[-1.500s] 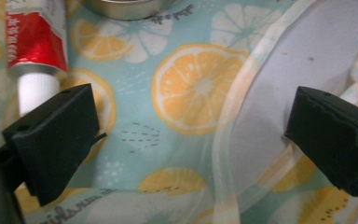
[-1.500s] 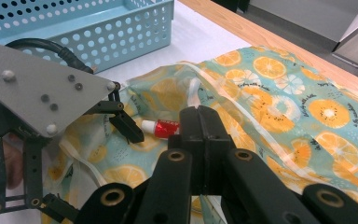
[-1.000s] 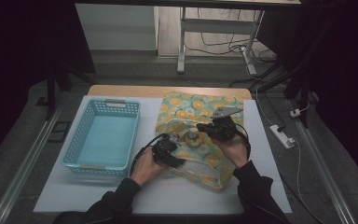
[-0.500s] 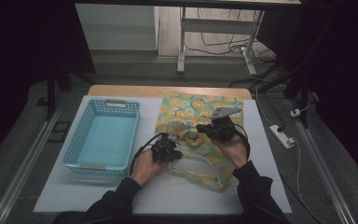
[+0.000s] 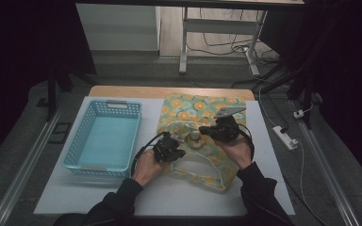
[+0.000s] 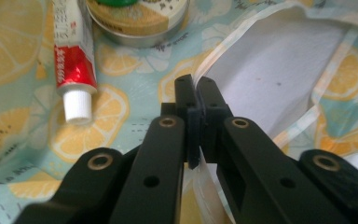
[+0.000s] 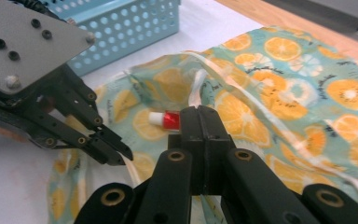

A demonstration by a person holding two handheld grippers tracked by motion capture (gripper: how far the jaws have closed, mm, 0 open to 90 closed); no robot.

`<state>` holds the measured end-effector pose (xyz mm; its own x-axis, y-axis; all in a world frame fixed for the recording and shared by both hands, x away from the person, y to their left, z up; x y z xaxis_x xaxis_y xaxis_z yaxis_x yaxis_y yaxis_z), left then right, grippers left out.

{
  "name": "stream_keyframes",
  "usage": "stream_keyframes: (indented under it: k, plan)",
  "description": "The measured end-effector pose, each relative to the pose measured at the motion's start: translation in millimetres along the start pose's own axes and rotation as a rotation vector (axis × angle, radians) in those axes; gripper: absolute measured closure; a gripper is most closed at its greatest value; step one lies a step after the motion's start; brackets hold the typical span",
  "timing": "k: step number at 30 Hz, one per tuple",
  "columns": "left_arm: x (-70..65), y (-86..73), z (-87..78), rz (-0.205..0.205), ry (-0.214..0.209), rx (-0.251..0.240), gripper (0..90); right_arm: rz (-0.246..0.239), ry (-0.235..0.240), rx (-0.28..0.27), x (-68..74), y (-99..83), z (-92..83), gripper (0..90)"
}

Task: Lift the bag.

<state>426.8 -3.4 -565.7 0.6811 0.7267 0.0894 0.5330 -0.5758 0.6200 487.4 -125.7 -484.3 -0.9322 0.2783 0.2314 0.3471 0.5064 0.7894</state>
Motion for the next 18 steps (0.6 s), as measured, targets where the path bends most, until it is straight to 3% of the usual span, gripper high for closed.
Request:
stream_keyframes:
  k: [10, 18]
  plan:
    - [1.2, 13.4, -16.7, -0.019, -0.027, -0.005, 89.2, 0.038, 0.071, -0.034, 4.2, 5.3, -2.5, 90.0]
    - [4.9, 28.2, -36.6, -0.057, -0.102, -0.028, 89.3, 0.027, 0.102, -0.059, 14.0, 19.6, -11.4, 90.0]
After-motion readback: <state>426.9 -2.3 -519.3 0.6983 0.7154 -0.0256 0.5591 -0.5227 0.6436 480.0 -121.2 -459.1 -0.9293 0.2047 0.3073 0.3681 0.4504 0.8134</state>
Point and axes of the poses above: each handheld gripper's, and its own axes: z roughly forward along the jaws, y roughly out of its top, x roughly to its left, the point moved 8 cm from there along z, roughly forward along the jaws, and after that the axes turned 15 degrees about y, right-handed, at the moved point
